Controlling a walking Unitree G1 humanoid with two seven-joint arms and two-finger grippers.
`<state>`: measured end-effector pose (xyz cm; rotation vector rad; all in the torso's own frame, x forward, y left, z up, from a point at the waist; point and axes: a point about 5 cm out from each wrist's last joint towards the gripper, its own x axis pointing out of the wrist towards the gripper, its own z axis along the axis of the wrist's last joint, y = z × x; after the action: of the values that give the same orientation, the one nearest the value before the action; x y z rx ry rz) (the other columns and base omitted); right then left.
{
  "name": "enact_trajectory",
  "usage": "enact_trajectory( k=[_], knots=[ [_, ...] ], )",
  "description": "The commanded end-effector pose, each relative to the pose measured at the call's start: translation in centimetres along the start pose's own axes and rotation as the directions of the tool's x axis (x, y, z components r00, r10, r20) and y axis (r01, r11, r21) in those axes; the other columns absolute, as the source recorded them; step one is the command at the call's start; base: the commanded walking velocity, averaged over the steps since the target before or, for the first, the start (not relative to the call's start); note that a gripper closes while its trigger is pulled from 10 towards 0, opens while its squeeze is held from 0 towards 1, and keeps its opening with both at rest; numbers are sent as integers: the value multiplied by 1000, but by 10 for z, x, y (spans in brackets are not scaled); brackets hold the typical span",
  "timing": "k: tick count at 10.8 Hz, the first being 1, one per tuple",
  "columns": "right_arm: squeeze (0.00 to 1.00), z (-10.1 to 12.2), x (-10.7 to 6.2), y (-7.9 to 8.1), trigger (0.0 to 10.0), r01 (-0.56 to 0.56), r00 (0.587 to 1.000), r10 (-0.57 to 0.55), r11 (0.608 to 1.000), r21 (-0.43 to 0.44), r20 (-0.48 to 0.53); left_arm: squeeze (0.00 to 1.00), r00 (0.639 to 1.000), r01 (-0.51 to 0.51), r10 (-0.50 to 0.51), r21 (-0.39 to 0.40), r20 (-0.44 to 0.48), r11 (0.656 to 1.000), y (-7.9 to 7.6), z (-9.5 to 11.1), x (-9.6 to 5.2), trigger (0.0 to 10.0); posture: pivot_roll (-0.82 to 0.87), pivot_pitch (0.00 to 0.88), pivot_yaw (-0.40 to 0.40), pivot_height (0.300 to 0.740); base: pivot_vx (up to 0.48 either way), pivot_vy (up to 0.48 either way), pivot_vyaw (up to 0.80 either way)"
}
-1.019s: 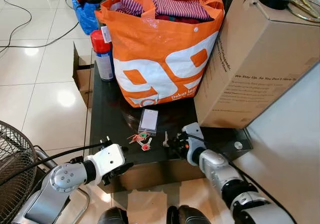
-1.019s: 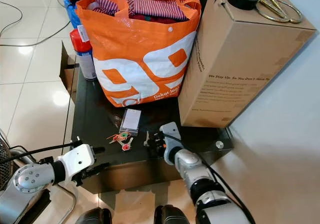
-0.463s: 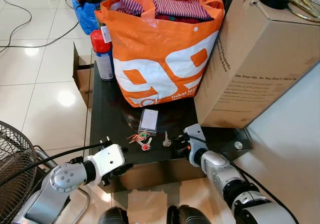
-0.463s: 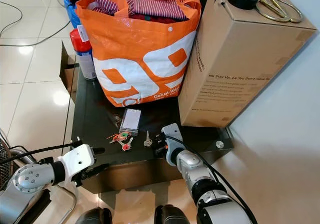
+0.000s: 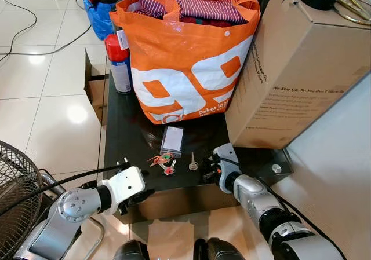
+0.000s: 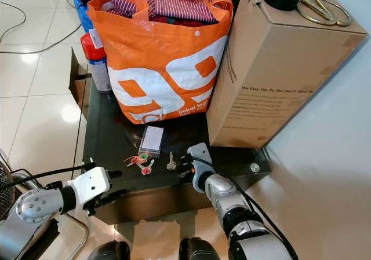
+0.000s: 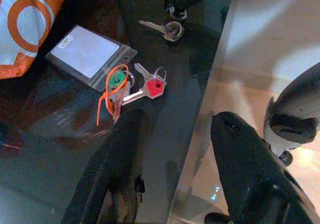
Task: Hang keys on a hook
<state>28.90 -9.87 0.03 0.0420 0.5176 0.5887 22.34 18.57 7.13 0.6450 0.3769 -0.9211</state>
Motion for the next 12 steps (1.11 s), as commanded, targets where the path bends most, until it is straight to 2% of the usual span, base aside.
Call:
enact_trajectory(
  k=[1, 4, 5, 7, 8, 9, 10, 11, 12],
  knots=[
    [0, -4, -4, -3, 0, -14, 1000, 14, 1000, 18, 7, 0, 1000, 17, -17, 7, 6, 1000, -2, 2, 2, 10000, -7, 165, -96, 740, 0, 0, 0],
    [0, 2, -13, -7, 0, -92, 993, 90, 996, 15, 81, 0, 1000, 6, -6, 15, 15, 1000, 1, 3, 7, 10000, -15, 145, -94, 740, 0, 0, 0],
    [0, 13, -19, -13, 0, -91, 983, 82, 995, 49, 162, 0, 999, -20, 19, 5, 31, 1000, 3, 5, 9, 10000, -23, 122, -93, 740, 0, 0, 0],
    [0, 34, -37, -26, 0, -55, 952, 14, 991, 124, 305, 0, 989, -95, 102, -73, 104, 993, 12, 17, 14, 10000, -45, 76, -85, 740, 0, 0, 0],
    [0, 51, -54, -31, 0, -1, 917, -56, 990, 143, 394, 0, 972, -144, 165, -131, 165, 981, 19, 27, 16, 10000, -59, 46, -72, 740, 0, 0, 0],
    [0, 57, -61, -32, 0, 22, 902, -89, 987, 159, 422, 0, 962, -174, 201, -150, 187, 973, 23, 32, 16, 10000, -65, 24, -67, 740, 0, 0, 0],
    [0, 66, -77, -30, 0, 62, 878, -135, 983, 170, 459, 0, 927, -264, 301, -183, 225, 947, 36, 43, 16, 10000, -67, 0, -56, 740, 0, 0, 0],
    [0, 69, -86, -29, 0, 90, 866, -159, 982, 165, 473, 0, 909, -297, 344, -212, 235, 931, 41, 49, 16, 10000, -63, 0, -49, 740, 0, 0, 0],
    [0, 75, -107, -28, 0, 177, 842, -241, 969, 175, 483, 0, 871, -359, 427, -277, 243, 891, 47, 63, 15, 10000, -54, 0, -33, 740, 0, 0, 0]
  ],
)
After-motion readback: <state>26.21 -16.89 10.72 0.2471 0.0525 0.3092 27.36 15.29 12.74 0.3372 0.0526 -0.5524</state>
